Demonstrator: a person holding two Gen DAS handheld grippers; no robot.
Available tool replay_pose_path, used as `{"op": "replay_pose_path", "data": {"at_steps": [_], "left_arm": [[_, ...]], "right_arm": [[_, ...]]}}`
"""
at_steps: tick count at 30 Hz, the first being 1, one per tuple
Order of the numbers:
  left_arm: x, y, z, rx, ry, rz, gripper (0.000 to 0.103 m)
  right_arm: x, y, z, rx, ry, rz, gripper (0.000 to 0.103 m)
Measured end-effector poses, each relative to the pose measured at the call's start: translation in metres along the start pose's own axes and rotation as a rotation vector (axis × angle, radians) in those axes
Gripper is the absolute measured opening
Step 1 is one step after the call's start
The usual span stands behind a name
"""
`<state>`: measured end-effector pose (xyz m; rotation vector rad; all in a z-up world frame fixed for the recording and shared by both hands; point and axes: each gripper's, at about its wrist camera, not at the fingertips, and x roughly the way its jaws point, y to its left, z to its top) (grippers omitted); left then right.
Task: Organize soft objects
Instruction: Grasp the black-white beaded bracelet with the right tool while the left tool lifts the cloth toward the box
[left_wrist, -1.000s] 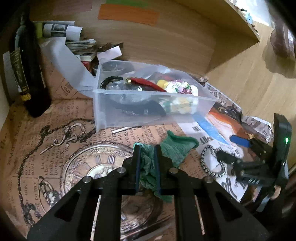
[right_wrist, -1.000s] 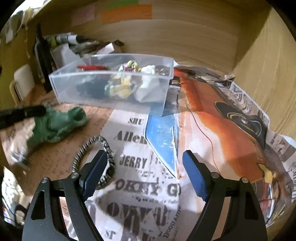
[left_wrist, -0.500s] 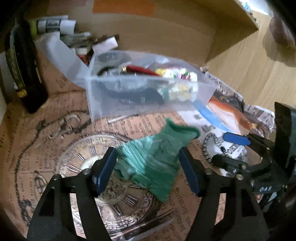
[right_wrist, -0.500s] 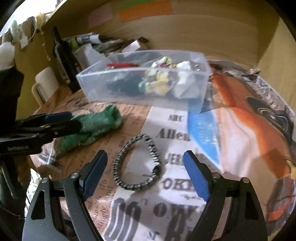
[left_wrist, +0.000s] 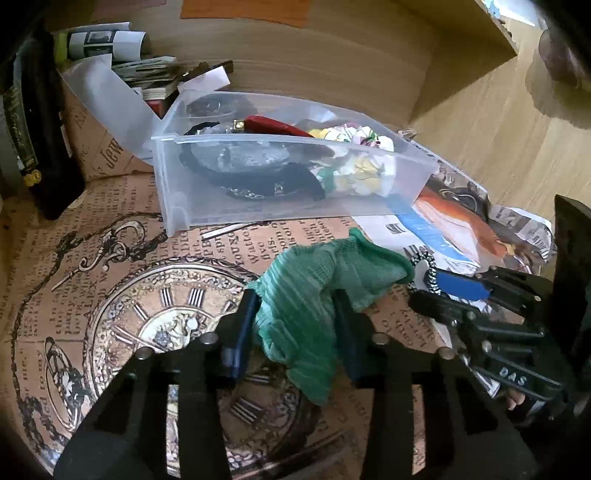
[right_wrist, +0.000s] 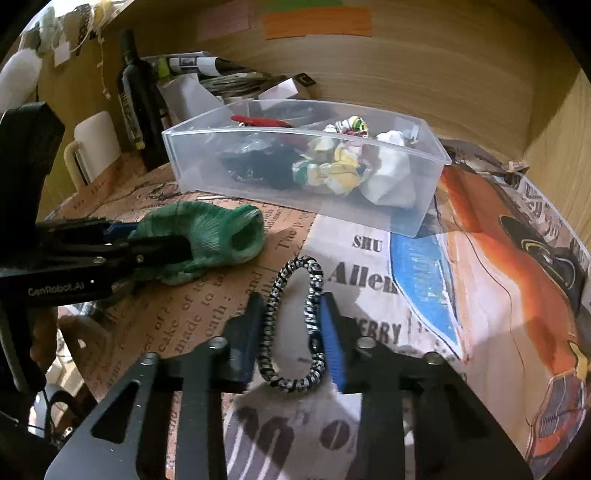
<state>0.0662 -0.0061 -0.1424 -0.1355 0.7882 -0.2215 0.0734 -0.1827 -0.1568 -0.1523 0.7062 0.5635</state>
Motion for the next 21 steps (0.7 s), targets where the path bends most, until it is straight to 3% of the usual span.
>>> {"op": "replay_pose_path", "data": {"at_steps": [10, 21], "left_arm": [[-0.029, 0.001, 0.019, 0.0, -0.101, -0.004, 0.035], [-0.053, 0.006, 0.066, 0.0, -0.228, 0.023, 0.035]], "right_arm": [[-0.012, -0.004, 0.016, 0.03, -0.055, 0.012, 0.019], [-0.035, -0.006, 0.07, -0.003, -0.226, -0.004, 0.019]]}}
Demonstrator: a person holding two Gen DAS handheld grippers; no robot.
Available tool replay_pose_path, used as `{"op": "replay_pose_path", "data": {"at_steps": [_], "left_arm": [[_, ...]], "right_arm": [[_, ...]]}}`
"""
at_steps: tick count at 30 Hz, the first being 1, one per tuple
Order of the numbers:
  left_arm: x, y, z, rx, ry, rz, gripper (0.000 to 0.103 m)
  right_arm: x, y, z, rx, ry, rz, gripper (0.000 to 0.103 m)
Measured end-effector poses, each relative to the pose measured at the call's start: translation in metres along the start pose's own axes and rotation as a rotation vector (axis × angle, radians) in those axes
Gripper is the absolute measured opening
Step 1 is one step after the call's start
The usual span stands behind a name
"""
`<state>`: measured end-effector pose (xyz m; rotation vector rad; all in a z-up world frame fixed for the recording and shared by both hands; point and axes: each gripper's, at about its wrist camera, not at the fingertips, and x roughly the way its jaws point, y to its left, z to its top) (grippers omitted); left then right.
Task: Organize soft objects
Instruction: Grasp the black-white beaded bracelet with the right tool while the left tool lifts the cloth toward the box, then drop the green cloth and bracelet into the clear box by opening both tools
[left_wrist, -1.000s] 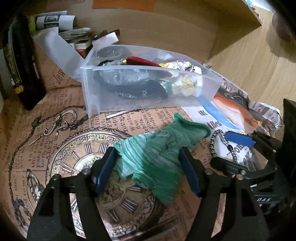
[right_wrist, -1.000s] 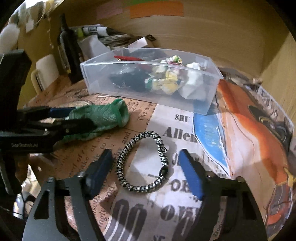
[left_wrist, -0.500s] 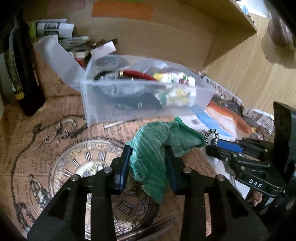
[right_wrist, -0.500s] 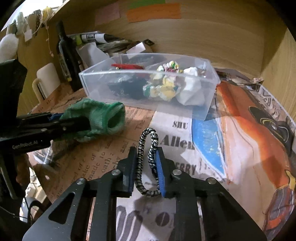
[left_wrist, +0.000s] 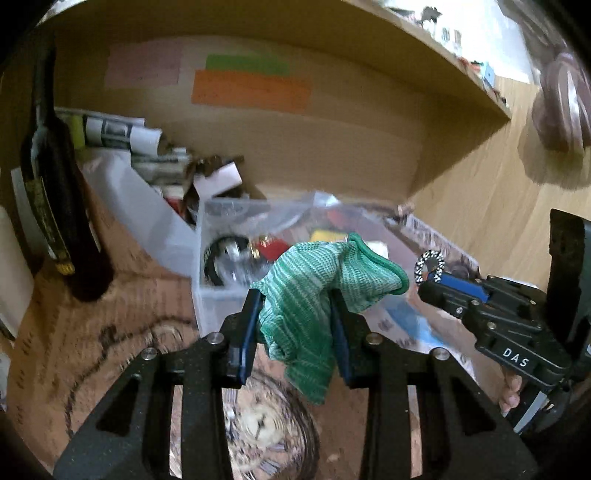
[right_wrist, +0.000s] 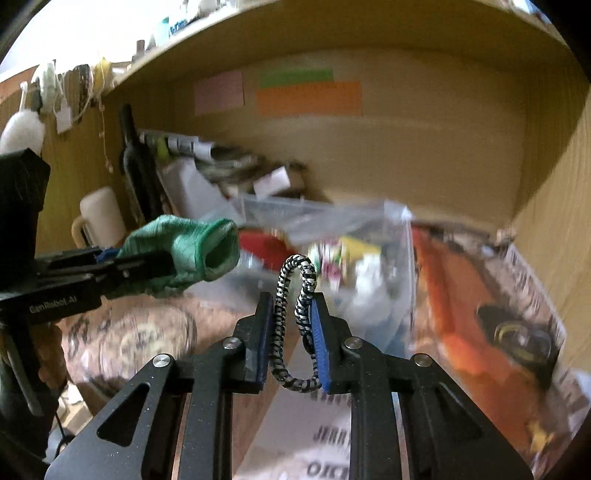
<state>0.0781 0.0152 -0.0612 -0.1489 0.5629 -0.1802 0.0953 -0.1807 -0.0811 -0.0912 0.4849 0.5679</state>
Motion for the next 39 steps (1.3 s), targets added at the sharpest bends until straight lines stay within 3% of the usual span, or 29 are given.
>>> {"op": "replay_pose_path", "data": {"at_steps": [7, 13, 29, 32, 39], "left_arm": [[0.005, 0.001, 0.028, 0.02, -0.046, 0.033, 0.035], [0.023, 0.006, 0.047, 0.014, -0.038, 0.056, 0.036], [0.1, 0.019, 0.044, 0.01, 0.125, 0.087, 0.036], [0.108, 0.022, 0.042, 0.001, 0.143, 0.093, 0.038], [0.111, 0.026, 0.04, -0.009, 0.15, 0.095, 0.06]], "right_arm": [[0.004, -0.002, 0.035, -0.016, -0.088, -0.006, 0.019], [0.022, -0.006, 0.054, -0.022, -0.094, 0.004, 0.019], [0.104, -0.023, 0.046, 0.0, 0.109, -0.011, 0.019], [0.114, -0.026, 0.043, -0.001, 0.148, -0.031, 0.031], [0.114, -0.028, 0.04, -0.007, 0.165, -0.072, 0.055]]}}
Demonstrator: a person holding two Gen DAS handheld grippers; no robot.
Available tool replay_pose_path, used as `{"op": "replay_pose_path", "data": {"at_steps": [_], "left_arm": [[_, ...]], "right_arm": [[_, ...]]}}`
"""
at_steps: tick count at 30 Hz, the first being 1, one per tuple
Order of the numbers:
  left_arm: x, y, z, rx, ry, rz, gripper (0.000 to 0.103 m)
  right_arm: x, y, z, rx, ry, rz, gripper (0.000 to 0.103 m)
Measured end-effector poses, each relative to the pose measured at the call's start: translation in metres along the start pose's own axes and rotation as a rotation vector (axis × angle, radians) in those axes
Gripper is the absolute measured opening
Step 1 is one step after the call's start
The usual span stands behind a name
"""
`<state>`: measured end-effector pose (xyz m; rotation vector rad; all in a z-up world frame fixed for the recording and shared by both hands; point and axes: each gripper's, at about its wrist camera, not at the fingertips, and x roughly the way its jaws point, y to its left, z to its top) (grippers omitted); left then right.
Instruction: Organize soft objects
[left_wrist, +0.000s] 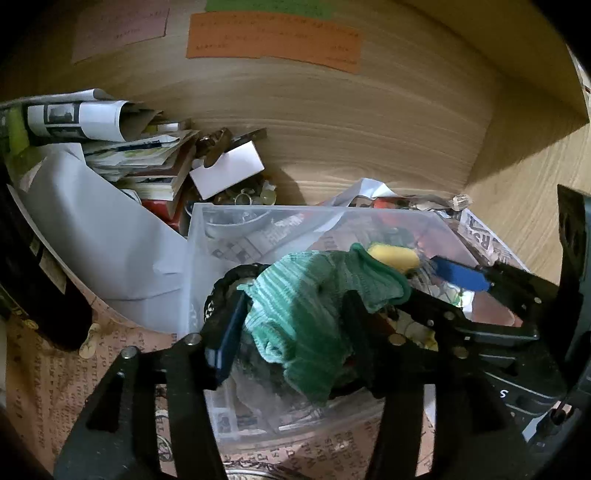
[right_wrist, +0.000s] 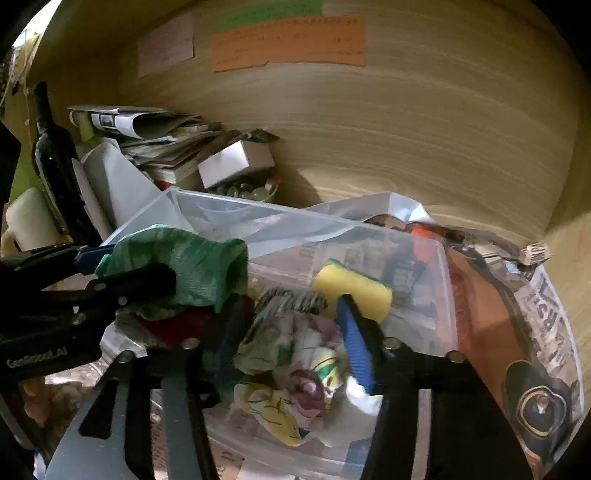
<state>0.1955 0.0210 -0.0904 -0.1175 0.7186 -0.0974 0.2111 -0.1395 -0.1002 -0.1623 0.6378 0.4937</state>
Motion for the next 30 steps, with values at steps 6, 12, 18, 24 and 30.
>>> {"op": "replay_pose_path", "data": {"at_steps": [6, 12, 18, 24, 30], "left_arm": [[-0.023, -0.002, -0.002, 0.006, -0.057, -0.002, 0.067], [-0.056, -0.008, 0.002, 0.018, -0.144, -0.008, 0.067], [-0.097, -0.021, 0.004, 0.055, -0.261, 0.005, 0.067], [-0.133, -0.028, 0.001, 0.069, -0.347, -0.004, 0.07], [-0.16, -0.03, -0.005, 0.066, -0.426, 0.003, 0.09]], "right_arm": [[-0.025, -0.001, 0.005, -0.003, -0.064, 0.003, 0.057], [-0.063, 0.001, 0.01, -0.008, -0.156, 0.011, 0.057], [-0.109, 0.005, 0.015, 0.002, -0.276, 0.028, 0.058], [-0.146, 0.011, 0.014, 0.017, -0.381, 0.031, 0.071], [-0.168, 0.018, 0.01, 0.015, -0.446, 0.024, 0.085]]}}
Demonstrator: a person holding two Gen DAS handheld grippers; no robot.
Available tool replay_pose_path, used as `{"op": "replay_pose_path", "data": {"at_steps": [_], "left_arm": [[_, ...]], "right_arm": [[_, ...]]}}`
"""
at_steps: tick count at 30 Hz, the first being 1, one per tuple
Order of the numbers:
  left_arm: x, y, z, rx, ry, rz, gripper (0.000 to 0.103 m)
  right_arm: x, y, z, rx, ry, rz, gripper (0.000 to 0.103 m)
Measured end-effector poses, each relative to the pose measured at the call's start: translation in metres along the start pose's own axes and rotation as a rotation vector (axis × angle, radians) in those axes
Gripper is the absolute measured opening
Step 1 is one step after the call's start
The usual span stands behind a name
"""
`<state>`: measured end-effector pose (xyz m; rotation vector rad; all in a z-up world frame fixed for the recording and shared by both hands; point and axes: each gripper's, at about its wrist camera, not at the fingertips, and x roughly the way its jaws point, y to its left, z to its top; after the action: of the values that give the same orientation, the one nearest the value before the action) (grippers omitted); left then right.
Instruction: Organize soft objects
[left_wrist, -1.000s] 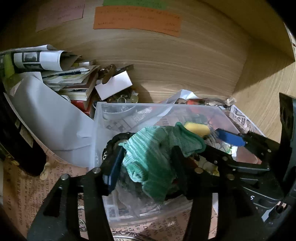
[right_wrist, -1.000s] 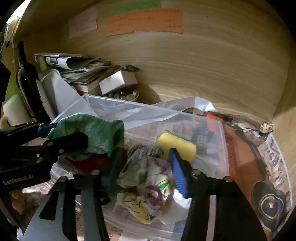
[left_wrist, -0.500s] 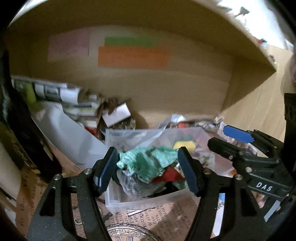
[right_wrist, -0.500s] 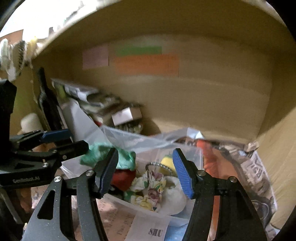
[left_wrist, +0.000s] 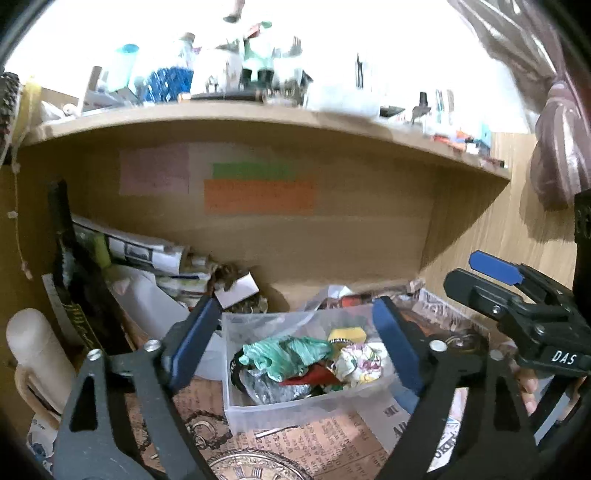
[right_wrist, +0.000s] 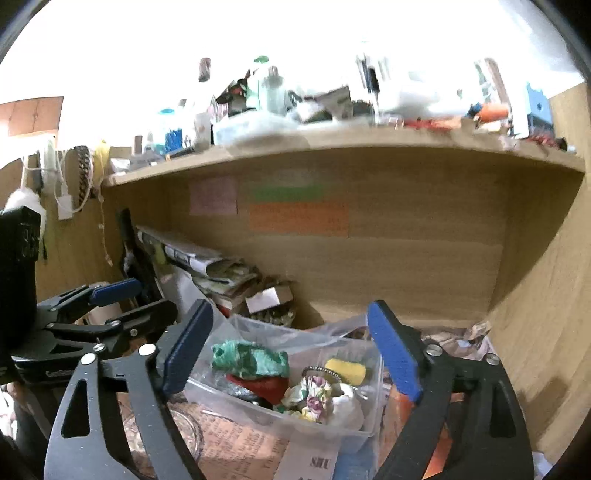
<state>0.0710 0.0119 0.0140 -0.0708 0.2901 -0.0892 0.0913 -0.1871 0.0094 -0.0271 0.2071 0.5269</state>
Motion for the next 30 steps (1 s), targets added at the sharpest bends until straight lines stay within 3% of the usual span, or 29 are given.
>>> {"op": "replay_pose_path", "data": {"at_steps": [2, 6, 30], "left_arm": [[-0.006, -0.001, 0.001, 0.003, -0.015, 0.003, 0.092], [-0.015, -0.002, 0.002, 0.008, -0.038, 0.012, 0.1], [-0.02, -0.005, 0.0, 0.014, -0.042, 0.016, 0.103]], "right_arm": [[-0.004, 0.0, 0.0, -0.001, -0.009, 0.003, 0.088], [-0.009, 0.004, -0.001, -0.004, -0.025, 0.001, 0.103], [-0.02, 0.004, -0.002, 0.009, -0.042, 0.005, 0.103]]}}
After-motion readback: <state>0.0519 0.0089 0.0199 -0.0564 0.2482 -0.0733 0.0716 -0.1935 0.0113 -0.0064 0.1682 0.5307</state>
